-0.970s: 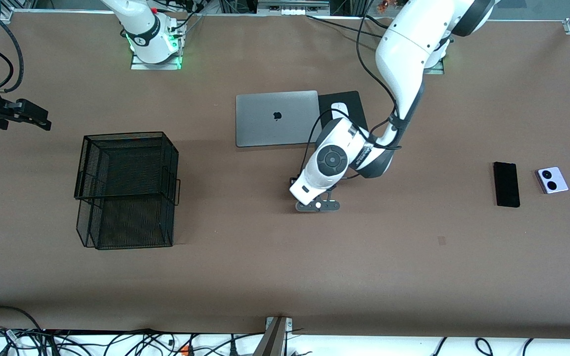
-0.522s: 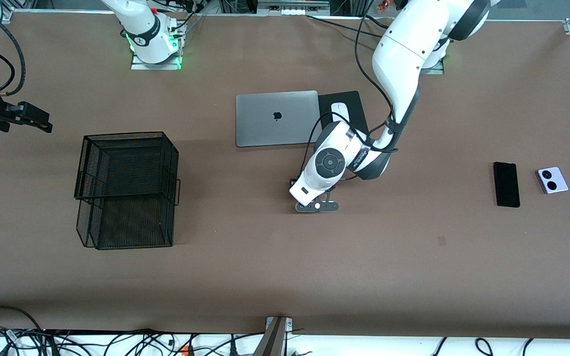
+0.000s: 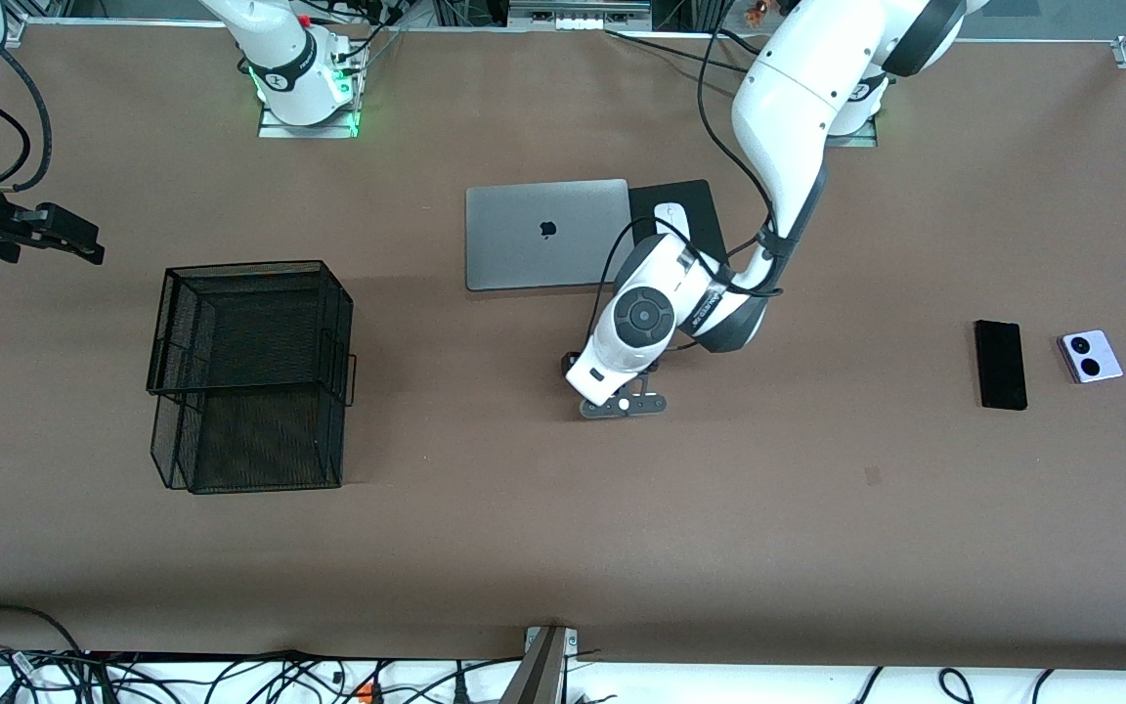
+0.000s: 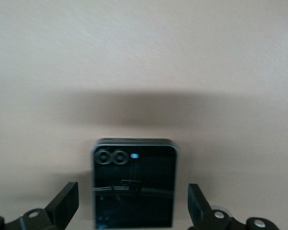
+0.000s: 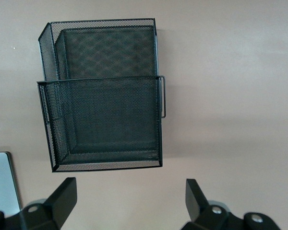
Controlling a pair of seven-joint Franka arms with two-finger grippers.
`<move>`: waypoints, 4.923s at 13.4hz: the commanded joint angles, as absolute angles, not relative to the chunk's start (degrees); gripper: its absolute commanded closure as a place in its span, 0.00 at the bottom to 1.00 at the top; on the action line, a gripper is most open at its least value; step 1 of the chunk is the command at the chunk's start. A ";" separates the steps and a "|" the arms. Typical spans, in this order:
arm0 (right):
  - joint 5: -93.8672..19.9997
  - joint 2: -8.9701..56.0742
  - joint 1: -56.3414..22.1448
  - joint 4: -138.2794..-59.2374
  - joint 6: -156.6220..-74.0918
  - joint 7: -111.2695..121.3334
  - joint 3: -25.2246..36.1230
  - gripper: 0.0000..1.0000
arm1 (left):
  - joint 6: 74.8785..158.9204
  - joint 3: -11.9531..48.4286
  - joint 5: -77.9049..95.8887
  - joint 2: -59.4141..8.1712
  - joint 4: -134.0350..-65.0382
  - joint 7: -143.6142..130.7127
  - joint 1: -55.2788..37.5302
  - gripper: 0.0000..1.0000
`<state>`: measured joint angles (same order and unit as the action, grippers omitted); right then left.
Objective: Place phones with both arms
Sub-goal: 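Carry the flip phone with the left gripper beside the laptop and release, then grasp the flip phone with the right gripper while the left gripper reaches the tall phone, then carry the flip phone to the basket while the left gripper grasps the tall phone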
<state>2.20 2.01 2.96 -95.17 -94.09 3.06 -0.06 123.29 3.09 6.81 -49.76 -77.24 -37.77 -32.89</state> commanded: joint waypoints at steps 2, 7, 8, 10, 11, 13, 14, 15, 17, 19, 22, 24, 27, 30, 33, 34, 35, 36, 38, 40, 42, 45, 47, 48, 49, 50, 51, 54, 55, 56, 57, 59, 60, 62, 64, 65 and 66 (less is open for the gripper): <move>2.11 2.81 2.38 -94.75 -95.36 3.34 -0.53 0.00 | 113.66 -2.80 6.42 -42.65 -77.26 -38.23 -33.13 0.00; 2.20 5.97 -8.58 -94.75 -99.83 -6.64 -0.53 0.00 | 102.76 -13.25 6.33 -37.19 -77.26 -35.87 -33.05 0.00; 2.20 7.19 -11.48 -94.75 -101.50 -11.38 -0.53 0.00 | 100.92 -15.53 6.33 -36.83 -77.26 -33.42 -33.05 0.00; 2.20 10.18 -17.37 -94.75 -106.15 -19.30 -0.53 0.00 | 97.22 -19.93 6.42 -37.00 -77.60 -28.85 -32.52 0.00; 2.28 11.67 -20.27 -94.66 -108.35 -23.16 -0.53 0.00 | 95.99 -21.43 6.33 -37.26 -77.87 -27.78 -31.30 0.00; 2.81 15.28 -27.12 -94.57 -112.57 -32.04 -0.53 0.00 | 94.49 -21.71 4.59 -37.53 -77.96 -23.67 -27.18 0.00; 2.90 17.03 -29.42 -94.40 -114.68 -34.95 -0.44 0.00 | 94.22 -21.71 1.87 -37.79 -78.13 -20.16 -25.94 0.00; 2.90 19.23 -31.18 -93.35 -116.52 -36.63 -0.44 0.00 | 94.13 -21.71 -1.03 -38.49 -78.13 -16.47 -23.93 0.00; 4.64 25.45 -35.49 -87.93 -117.07 -42.15 -0.44 0.00 | 94.57 -21.71 -3.42 -40.94 -77.96 -12.06 -20.41 0.00; 6.76 32.40 -39.97 -81.42 -117.07 -49.53 -0.27 0.00 | 96.66 -21.62 -3.69 -42.36 -78.05 -9.42 -16.89 0.00; 8.43 41.10 -44.20 -72.28 -117.42 -54.57 -0.09 0.00 | 100.71 -21.45 -2.64 -43.68 -78.40 1.11 -12.93 0.00; 8.44 46.73 -46.31 -67.43 -120.22 -54.67 -0.09 0.00 | 101.60 -21.36 -2.64 -43.77 -78.40 4.90 -11.69 0.00; 8.61 52.37 -49.21 -64.00 -124.18 -54.76 0.00 0.00 | 104.14 -21.18 -2.55 -44.30 -78.49 8.51 -10.47 0.00; 9.66 55.19 -51.06 -62.40 -125.42 -55.98 1.13 0.00 | 106.69 -21.01 1.21 -45.78 -78.49 14.83 -7.75 0.00; 13.78 57.74 -51.33 -62.49 -128.40 -56.08 1.23 0.00 | 109.41 -21.01 5.53 -47.02 -78.40 22.21 -5.10 0.00; 14.67 58.27 -51.24 -62.49 -129.28 -55.99 1.23 0.00 | 110.55 -20.92 6.32 -47.46 -78.40 23.98 -4.49 0.00; 14.85 58.79 -51.07 -62.49 -130.24 -55.99 1.23 0.00 | 111.35 -21.00 7.37 -47.72 -78.40 25.39 -3.87 0.00; 14.85 59.06 -50.89 -62.49 -131.38 -56.07 1.23 0.00 | 111.53 -20.92 8.17 -47.81 -78.40 26.62 -3.61 0.00; 14.77 60.02 -50.54 -62.49 -134.11 -56.42 1.23 0.00 | 111.53 -20.92 9.05 -47.90 -78.40 27.33 -3.25 0.00; 14.68 60.73 -50.36 -62.49 -135.70 -56.51 1.67 0.00 | 111.36 -20.92 9.14 -47.64 -78.40 27.68 -2.64 0.00; 14.76 61.61 -50.27 -62.49 -137.71 -57.82 1.76 0.00 | 111.36 -20.92 9.66 -47.64 -78.40 30.22 -0.36 0.00; 14.76 62.67 -50.36 -62.49 -138.96 -58.10 2.29 0.00 | 111.44 -20.92 11.60 -47.64 -79.88 30.32 2.19 0.00; 14.77 62.75 -50.36 -62.49 -138.96 -58.01 2.29 0.06 | 111.53 -20.92 11.60 -46.50 -82.60 30.32 2.20 0.00; 14.77 62.84 -50.36 -62.49 -138.96 -58.01 2.55 0.22 | 112.32 -20.92 11.60 -46.06 -83.84 30.32 2.20 0.00; 14.77 62.84 -50.36 -62.49 -138.78 -57.92 2.64 0.44 | 114.24 -21.00 11.60 -45.62 -85.41 30.50 2.20 0.00; 14.77 62.75 -50.36 -62.49 -138.69 -57.48 2.64 0.66 | 116.69 -20.92 11.60 -44.57 -87.78 31.19 2.20 0.00; 14.85 62.67 -50.36 -62.49 -138.52 -57.31 2.72 0.83 | 119.24 -21.00 11.60 -42.65 -91.46 31.90 2.20 0.00; 14.68 61.18 -50.36 -62.40 -133.79 -56.17 3.52 1.00 | 125.67 -20.74 11.60 -39.20 -99.39 32.60 2.20 0.00; 14.50 59.61 -50.10 -62.23 -130.55 -54.86 3.08 1.00 | 126.12 -20.74 11.60 -39.29 -99.58 33.56 2.20 0.00; 13.98 57.24 -49.49 -61.62 -127.21 -53.28 2.82 1.00 | 126.21 -20.74 11.60 -39.37 -99.67 34.18 2.28 0.00; 12.93 54.78 -48.87 -61.52 -123.00 -51.52 2.81 1.00 | 126.21 -20.74 11.60 -39.46 -99.75 34.19 2.29 0.00; 8.81 49.07 -47.29 -61.52 -116.49 -46.78 2.90 1.00 | 126.65 -20.65 11.78 -39.46 -100.81 34.19 2.29 0.00; 6.79 45.91 -46.42 -61.61 -112.63 -44.32 3.34 1.00 | 126.91 -20.65 12.30 -39.55 -101.16 34.19 2.29 0.00; 6.33 39.93 -44.05 -62.22 -103.41 -38.70 3.78 1.00 | 128.14 -20.57 12.39 -39.81 -101.95 34.28 2.37 0.00; 5.98 33.78 -42.37 -66.85 -99.59 -33.08 6.14 1.00 | 128.41 -20.48 12.39 -39.81 -102.92 34.28 2.37 0.00; 4.67 29.75 -42.10 -72.11 -100.10 -30.44 8.15 1.00 | 128.50 -20.57 12.39 -39.99 -102.83 34.28 2.37 0.00; 2.40 25.53 -42.01 -77.73 -101.33 -28.06 10.87 1.00 | 128.50 -20.57 12.39 -40.08 -102.83 34.28 2.37 0.00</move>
<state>5.32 34.52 -42.13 -64.81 -99.25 -32.20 7.76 127.48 -20.66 10.35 -41.48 -101.11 32.17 2.37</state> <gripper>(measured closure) 0.198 0.000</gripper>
